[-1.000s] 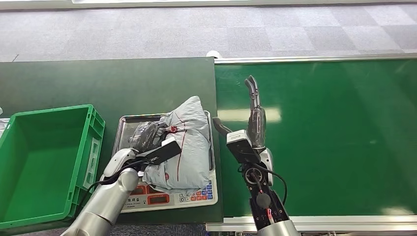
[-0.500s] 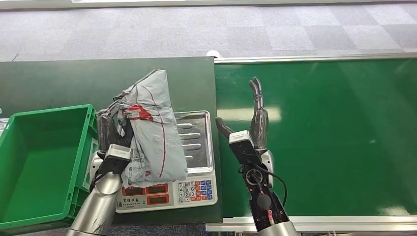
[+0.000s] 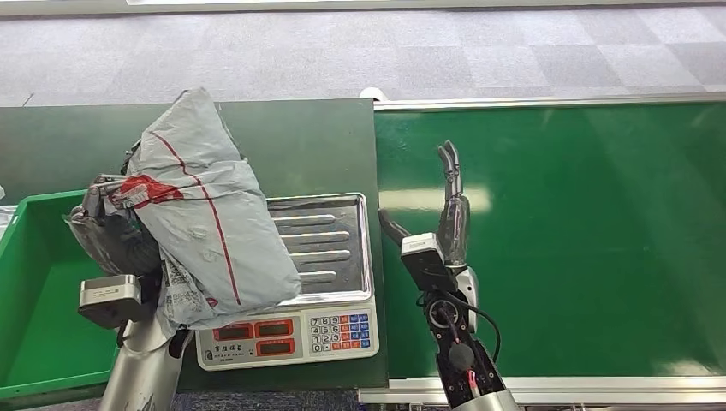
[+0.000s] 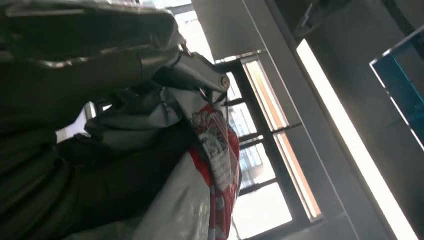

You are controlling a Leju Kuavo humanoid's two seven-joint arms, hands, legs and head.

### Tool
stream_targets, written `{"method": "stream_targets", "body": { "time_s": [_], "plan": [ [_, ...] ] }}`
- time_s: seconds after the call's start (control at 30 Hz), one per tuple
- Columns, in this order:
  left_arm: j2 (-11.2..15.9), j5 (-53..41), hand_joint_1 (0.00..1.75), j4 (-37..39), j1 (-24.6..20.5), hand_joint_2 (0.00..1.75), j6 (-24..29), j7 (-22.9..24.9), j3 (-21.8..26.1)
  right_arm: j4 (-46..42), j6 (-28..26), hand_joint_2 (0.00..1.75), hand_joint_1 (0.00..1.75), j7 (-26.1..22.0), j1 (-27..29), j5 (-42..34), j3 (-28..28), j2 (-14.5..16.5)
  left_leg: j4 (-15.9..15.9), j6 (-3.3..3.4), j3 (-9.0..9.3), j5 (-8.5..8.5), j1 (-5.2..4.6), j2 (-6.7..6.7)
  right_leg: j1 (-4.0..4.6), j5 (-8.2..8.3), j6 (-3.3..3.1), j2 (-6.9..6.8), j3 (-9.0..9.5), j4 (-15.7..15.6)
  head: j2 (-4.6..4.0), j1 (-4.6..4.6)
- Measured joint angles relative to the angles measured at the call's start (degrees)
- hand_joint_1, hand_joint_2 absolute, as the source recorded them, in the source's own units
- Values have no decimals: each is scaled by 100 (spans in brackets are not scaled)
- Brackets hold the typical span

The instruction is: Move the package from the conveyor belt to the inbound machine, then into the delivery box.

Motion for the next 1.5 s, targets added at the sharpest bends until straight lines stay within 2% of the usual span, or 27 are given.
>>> {"method": "stream_targets", "body": {
  "time_s": [0.17,0.3,0.4,0.6,0.8,0.87,0.9,0.93,1.0,1.03,1.27,1.5],
  "plan": [
    [328,-375,175,573,-736,175,-125,342,929,-104,88,175,0,0,120,76,-25,-19,-1,-4,5,4,4,19,5,2,-3,7,0,2,0,1],
    [729,-554,175,1266,-1418,175,-198,492,1770,-128,88,175,0,0,183,31,-40,-37,-1,-6,6,7,7,22,7,4,-5,11,-1,4,0,1],
    [1012,-747,175,1769,-1861,175,-250,633,2220,-156,68,175,0,0,224,1,-56,-61,-1,-7,4,6,7,21,7,3,-4,12,-4,4,0,1],
    [1319,-865,175,2514,-2334,175,-132,659,2590,-210,26,175,0,0,269,-97,-84,-113,0,-7,-1,5,6,22,6,3,-4,11,-5,3,0,2],
    [1443,-785,174,2884,-2460,175,-97,597,2739,-222,-33,175,0,0,297,-192,-90,-185,0,-7,0,5,6,21,6,3,-4,11,-5,2,0,2],
    [1451,-708,160,2943,-2471,175,-163,562,2770,-223,-79,175,0,0,313,-251,-89,-210,0,-7,0,5,6,21,6,3,-4,11,-5,2,0,3],
    [1451,-657,126,2961,-2471,175,-225,547,2781,-225,-99,175,0,0,324,-282,-88,-225,0,-7,0,5,6,21,6,3,-4,11,-5,3,0,3],
    [1451,-609,83,2972,-2467,175,-298,537,2788,-229,-117,175,0,0,337,-310,-86,-240,0,-7,-1,5,6,21,6,3,-4,11,-5,3,0,3],
    [1451,-539,10,2974,-2452,175,-418,532,2794,-237,-143,175,0,0,359,-338,-84,-270,0,-7,-1,5,6,21,6,3,-4,11,-5,3,0,2],
    [1451,-515,0,2959,-2440,175,-457,544,2795,-240,-150,175,0,0,368,-340,-83,-284,0,-7,-1,5,6,22,6,3,-4,11,-5,3,0,2],
    [1481,-453,0,2584,-2229,175,-514,727,2804,-257,-113,175,0,0,389,-331,-92,-339,0,-7,-2,5,6,21,6,3,-4,11,-6,3,0,3],
    [1551,-478,0,2287,-2201,175,-469,787,2814,-310,-26,175,0,0,447,-268,-125,-373,0,-7,-1,5,6,20,6,3,-4,11,-6,3,0,2]
  ]
}}
